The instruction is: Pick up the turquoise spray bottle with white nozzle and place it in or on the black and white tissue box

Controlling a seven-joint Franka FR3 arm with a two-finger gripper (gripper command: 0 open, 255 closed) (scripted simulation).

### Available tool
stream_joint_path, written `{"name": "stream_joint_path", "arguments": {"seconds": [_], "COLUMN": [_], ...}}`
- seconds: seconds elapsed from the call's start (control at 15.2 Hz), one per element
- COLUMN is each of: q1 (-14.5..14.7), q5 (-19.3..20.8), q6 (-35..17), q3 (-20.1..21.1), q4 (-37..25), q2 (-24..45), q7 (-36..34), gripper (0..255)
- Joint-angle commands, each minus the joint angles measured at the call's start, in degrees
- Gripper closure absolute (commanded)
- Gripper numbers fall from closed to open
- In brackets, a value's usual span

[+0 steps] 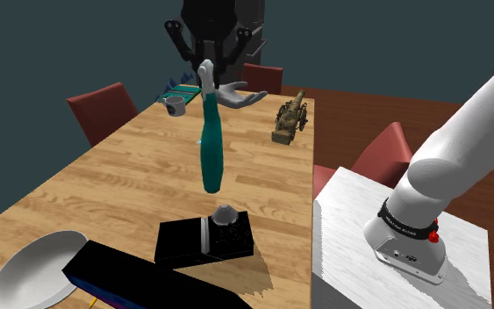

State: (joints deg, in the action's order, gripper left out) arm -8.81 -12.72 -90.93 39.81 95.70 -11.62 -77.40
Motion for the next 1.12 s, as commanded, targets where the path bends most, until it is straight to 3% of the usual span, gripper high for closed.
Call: {"name": "stream_joint_path", "arguments": {"seconds": [0.0, 0.13, 1.06], "q1": [0.55, 2.05, 1.86], "q5": [2.89, 7.17, 3.88], "q6": [0.43, 1.57, -9.61], "q3": [3.29, 6.8, 5.44], "q4": [-4.77, -10.57, 3.88], "q2": [4.66, 10.38, 6.12], "q7": [-4.37, -9.44, -6.33], "gripper": [255, 255, 255]}}
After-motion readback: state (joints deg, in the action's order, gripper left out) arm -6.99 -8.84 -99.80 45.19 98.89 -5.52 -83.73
